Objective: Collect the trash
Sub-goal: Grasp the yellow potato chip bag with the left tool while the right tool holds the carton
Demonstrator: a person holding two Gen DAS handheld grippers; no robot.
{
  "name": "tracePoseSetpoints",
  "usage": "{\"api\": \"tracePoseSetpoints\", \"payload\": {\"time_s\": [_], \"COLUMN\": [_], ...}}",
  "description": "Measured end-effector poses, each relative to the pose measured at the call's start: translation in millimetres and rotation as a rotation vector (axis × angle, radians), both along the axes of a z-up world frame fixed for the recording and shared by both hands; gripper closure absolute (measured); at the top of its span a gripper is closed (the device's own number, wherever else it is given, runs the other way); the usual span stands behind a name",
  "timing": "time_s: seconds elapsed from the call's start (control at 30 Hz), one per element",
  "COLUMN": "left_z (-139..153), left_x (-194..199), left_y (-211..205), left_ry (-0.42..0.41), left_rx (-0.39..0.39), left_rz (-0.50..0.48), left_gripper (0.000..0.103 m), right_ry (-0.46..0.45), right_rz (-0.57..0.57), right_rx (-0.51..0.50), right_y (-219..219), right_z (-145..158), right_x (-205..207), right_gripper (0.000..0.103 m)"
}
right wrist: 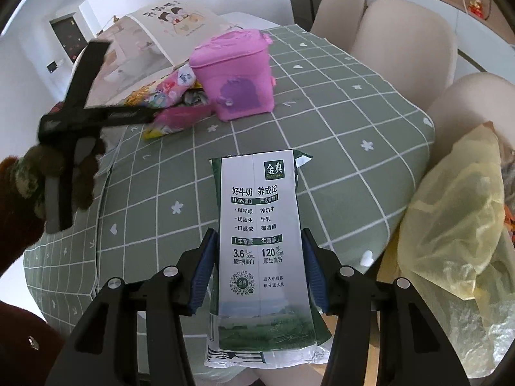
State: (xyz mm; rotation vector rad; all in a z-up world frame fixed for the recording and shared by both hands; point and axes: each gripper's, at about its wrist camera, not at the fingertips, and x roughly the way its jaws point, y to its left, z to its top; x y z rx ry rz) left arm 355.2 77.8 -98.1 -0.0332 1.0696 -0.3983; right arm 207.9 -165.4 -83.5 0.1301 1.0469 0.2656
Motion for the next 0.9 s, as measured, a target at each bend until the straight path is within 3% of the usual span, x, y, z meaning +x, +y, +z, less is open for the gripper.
{"api": "tracePoseSetpoints", "payload": {"time_s": [0.07,0.23,0.6,0.67,0.8,0.9], "left_z": [-0.7,1.3,-4.2,-0.2,2.7,-4.3], "left_x": [-16.7,-40.7,-25.7,-30.0,-46.3,-49.6], "left_y": [8.7,15.6,4.2,9.1,21.0,10.6], "left_ry": [0.03,0.028,-0.007,0.019,0.107,0.149], "left_rx": [-0.034,-0.035,0.074,0.054,-0.086,-0.104], "left_rz": [0.003,-0.018,0.028,0.078,0.162,0.163], "left_gripper": [0.054,0.054,0.054,0.054,0.054,0.054], "right_ry": [0.011,0.015,0.028,0.034,0.043,0.041], "right_rz": [-0.006,0.0,0.005,-0.006,-0.03,-0.03], "right_rx": [0.009,0.01,-0.014,0.005,0.046,0.048], "right_y": [-2.4,1.1,10.0,7.1,1.1,1.1], "right_z": [-2.5,-3.6,-9.2,-10.5,-14.6,-14.8], "right_x": [-0.3,1.4,3.0,2.8,3.1,3.2], "right_gripper": [0.054,0.053,0.053,0.051,0.049,0.048]}}
